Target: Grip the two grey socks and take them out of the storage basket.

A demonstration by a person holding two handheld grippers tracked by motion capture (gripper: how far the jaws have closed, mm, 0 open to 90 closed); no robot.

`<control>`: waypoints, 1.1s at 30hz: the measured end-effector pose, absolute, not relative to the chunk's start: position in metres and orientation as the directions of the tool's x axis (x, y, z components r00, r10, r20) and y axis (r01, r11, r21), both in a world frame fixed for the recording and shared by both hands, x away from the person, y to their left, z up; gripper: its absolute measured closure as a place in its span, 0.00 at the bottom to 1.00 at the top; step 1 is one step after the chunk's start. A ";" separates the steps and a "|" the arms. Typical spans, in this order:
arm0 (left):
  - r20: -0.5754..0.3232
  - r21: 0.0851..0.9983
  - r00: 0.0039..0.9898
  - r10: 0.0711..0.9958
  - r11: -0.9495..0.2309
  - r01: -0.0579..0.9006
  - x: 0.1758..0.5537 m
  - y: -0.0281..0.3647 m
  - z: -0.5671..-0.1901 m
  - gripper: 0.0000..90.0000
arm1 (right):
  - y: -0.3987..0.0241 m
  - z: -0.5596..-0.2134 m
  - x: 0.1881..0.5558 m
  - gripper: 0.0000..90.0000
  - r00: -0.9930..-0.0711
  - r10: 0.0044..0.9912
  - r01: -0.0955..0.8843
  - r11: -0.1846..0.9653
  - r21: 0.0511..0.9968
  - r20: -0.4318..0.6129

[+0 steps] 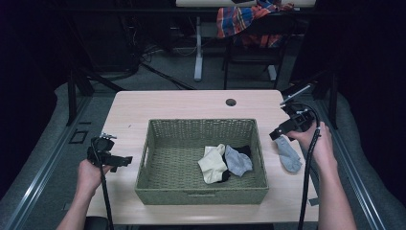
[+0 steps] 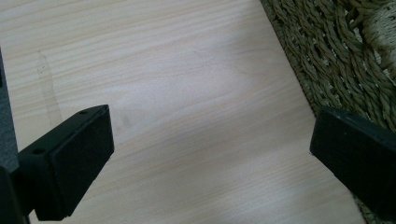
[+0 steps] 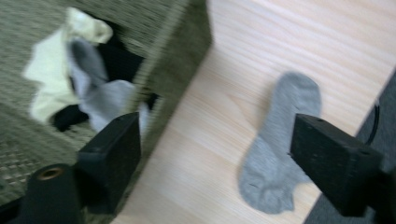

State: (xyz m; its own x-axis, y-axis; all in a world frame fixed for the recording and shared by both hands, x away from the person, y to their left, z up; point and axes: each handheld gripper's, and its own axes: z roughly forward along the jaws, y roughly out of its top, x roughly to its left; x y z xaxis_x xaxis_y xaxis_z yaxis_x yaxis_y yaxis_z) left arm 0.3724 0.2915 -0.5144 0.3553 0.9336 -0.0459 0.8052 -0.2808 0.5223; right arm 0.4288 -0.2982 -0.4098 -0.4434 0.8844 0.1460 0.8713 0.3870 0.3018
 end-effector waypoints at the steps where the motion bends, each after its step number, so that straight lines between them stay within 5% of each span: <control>1: -0.048 0.518 0.358 0.932 -0.284 0.807 0.372 0.292 -0.514 0.00 | -0.294 -0.407 0.428 0.17 -0.455 0.879 0.864 0.398 0.309 0.141; 20: -0.047 0.519 0.357 0.933 -0.283 0.807 0.371 0.292 -0.513 0.00 | -0.202 -0.403 0.417 0.01 -0.645 0.744 0.748 0.567 0.344 0.174; 29: -0.043 0.521 0.358 0.933 -0.284 0.805 0.371 0.292 -0.514 0.00 | -0.171 -0.429 0.427 0.05 -0.681 0.714 0.722 0.617 0.313 0.164; 33: -0.048 0.517 0.357 0.933 -0.283 0.808 0.371 0.293 -0.514 0.00 | -0.161 -0.442 0.431 0.17 -0.681 0.716 0.724 0.623 0.296 0.157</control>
